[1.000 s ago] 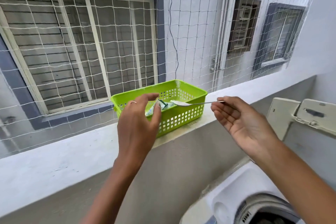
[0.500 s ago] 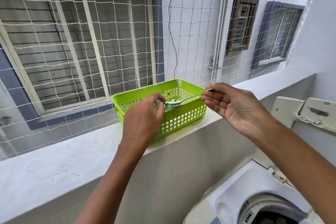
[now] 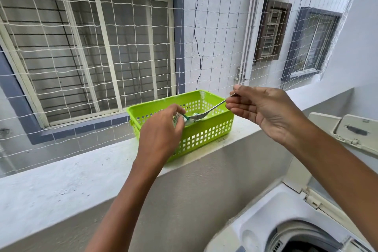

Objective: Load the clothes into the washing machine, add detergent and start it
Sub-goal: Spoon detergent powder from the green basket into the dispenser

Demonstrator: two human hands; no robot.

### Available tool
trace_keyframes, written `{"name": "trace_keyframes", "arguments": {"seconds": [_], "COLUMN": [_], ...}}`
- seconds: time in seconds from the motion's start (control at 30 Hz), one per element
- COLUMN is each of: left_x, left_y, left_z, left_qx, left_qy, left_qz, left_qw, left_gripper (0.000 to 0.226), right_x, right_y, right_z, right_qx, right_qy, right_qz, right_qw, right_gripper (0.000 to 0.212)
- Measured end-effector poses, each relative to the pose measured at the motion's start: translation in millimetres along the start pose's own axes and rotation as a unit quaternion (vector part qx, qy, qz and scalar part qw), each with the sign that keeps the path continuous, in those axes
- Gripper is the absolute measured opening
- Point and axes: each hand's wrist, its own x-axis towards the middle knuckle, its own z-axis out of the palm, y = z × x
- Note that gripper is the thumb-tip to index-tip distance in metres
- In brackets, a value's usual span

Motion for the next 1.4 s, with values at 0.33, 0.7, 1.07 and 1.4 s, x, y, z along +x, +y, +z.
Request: {"name": "trace_keyframes", "arguments": {"seconds": [0.33, 0.7, 1.07, 1.4], "left_x": [1, 2, 7, 7], "left_y": [1, -1, -1, 4], "left_z": [-4, -7, -2, -4], "left_qx": [-0.024, -0.073, -0.001, 0.034], "left_qy": [0.003, -0.017, -0.043, -0.053], "left_qz": [0.014, 0.015, -0.005, -0.002], "left_qw": [1.000, 0.997, 0.999, 0.998], "left_gripper": [0.004, 0.005, 0.032, 0.028], "right_x": [11, 31, 29, 38], "right_y": [3, 26, 52, 47], "right_z": [7, 24, 39, 43], "right_qx": [-0.024, -0.140, -0.448, -0.359], "right_qy": [-0.006, -0.043, -0.039, -0.051], "right_qz": [-0.010, -0.034, -0.234, -0.105], "right_qw": [1.000, 0.989, 0.862, 0.926], "right_gripper": [0.017, 0.017, 0.015, 0.017]}}
